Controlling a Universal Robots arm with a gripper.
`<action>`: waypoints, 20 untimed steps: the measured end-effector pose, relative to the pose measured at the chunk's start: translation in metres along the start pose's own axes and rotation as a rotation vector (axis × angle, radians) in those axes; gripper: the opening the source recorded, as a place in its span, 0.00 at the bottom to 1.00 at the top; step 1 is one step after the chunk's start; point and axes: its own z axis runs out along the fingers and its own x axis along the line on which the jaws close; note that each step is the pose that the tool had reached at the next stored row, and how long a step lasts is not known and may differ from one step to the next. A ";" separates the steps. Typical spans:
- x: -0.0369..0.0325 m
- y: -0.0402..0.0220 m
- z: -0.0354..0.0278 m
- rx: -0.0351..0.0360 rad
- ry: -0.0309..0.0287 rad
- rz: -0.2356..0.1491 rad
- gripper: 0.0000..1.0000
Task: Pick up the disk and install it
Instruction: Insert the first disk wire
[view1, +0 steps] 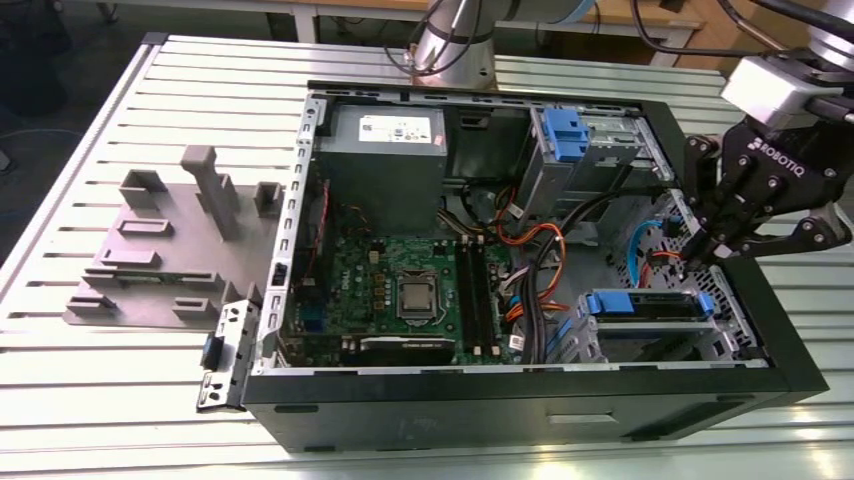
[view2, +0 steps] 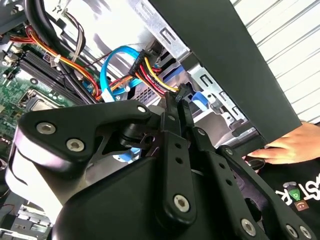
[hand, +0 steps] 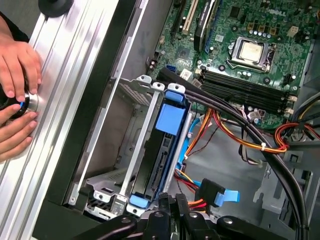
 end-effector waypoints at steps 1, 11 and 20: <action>-0.0001 0.0004 0.0001 0.0030 0.0009 0.002 0.17; -0.0007 0.0009 0.0025 0.0073 -0.0044 0.082 0.17; 0.0041 0.0039 0.0050 0.0201 -0.0037 0.103 0.17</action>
